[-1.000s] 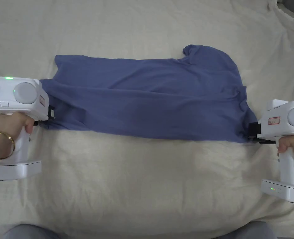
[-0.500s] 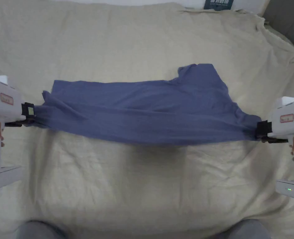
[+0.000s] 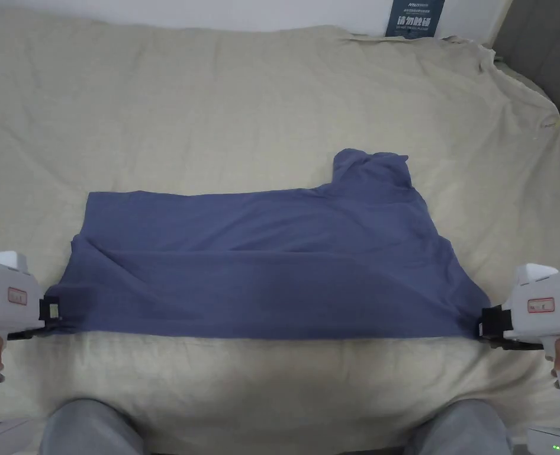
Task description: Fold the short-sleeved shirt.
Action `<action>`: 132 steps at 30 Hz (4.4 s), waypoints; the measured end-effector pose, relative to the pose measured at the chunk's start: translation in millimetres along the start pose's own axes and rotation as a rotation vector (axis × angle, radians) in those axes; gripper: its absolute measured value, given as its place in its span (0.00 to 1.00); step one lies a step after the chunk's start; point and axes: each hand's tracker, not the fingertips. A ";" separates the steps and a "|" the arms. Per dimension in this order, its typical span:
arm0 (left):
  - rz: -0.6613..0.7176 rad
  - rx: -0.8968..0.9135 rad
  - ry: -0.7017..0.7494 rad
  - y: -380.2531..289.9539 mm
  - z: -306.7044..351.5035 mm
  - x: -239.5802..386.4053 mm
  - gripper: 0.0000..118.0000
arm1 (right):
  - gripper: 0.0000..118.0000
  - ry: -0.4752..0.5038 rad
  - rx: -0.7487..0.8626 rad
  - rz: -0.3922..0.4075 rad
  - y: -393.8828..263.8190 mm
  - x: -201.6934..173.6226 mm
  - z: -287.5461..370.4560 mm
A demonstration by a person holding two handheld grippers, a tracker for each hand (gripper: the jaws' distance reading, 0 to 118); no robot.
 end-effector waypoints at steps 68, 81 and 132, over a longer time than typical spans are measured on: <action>-0.040 0.804 -0.137 48.0 84.5 116.1 0.00 | 0.00 -0.038 0.442 0.164 217.0 -98.8 12.9; -0.009 0.803 -0.114 81.9 56.0 128.3 0.00 | 0.82 -0.104 0.069 0.080 288.8 -81.6 -109.0; -0.077 -0.035 0.076 248.1 -148.3 57.1 0.45 | 0.02 -0.138 0.103 0.074 276.1 -93.0 -119.3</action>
